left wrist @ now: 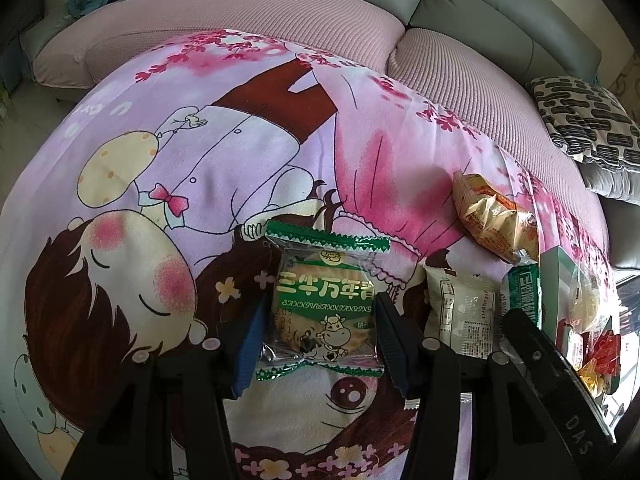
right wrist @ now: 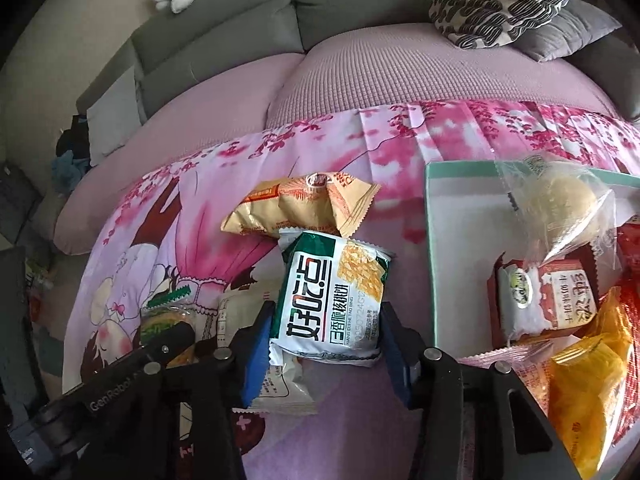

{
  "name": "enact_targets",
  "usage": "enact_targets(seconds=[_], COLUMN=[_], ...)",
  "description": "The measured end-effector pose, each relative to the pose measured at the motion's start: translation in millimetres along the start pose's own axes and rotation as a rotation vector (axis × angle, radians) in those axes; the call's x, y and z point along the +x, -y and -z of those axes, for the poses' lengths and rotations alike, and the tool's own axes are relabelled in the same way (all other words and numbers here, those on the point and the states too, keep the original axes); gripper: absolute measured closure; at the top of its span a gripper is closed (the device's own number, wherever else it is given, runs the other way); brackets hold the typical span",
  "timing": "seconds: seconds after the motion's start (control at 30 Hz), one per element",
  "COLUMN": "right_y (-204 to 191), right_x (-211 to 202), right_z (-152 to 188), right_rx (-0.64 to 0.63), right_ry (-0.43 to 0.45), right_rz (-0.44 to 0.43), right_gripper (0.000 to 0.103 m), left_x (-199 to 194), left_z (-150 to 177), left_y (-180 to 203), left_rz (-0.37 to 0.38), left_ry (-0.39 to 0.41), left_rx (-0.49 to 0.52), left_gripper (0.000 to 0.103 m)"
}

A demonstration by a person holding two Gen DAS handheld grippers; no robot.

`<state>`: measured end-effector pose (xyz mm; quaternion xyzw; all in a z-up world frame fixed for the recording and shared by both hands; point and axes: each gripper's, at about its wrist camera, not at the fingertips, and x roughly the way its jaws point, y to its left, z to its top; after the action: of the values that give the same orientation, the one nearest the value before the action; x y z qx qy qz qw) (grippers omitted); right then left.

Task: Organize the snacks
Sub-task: 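Carry both packets over the tray and open both grippers to drop them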

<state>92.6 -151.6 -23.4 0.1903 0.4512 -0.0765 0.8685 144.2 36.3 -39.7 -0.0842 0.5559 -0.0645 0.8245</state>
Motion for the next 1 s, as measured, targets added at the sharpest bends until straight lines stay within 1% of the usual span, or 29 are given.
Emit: enact_targets(seconds=[0.2,0.47,0.63,0.73,0.83,0.93,1.0], right_y=[1,12,26,40,63,88,105], right_x=[-17,-44,-68,-86,-102,-114,-122], right_z=[0,5,6,7,8,10,12], right_rx=[0.002,0.029,0.056,0.077,0.12,0.172,0.208], right_ry=[0.028,0.061,0.102,0.136,0.16,0.177,0.188], right_rz=[-0.002,-0.008,0.003,0.029,0.071,0.112,0.136], right_gripper=[0.051,0.051,0.051,0.051,0.051,0.051,0.051], left_x=[-5,-24,-37,-45,-54,-59,-64], left_z=[1,2,4,7,13,19,27], left_y=[1,8,19,32,53,72,91], left_rz=[0.023,0.047,0.061,0.089,0.138,0.177,0.217], left_ry=[0.01,0.058,0.095,0.112,0.129,0.133,0.131], left_rx=[-0.002,0.02,0.035,0.059,0.106,0.151,0.194], left_gripper=[0.05,0.05,0.05,0.05,0.05,0.05,0.05])
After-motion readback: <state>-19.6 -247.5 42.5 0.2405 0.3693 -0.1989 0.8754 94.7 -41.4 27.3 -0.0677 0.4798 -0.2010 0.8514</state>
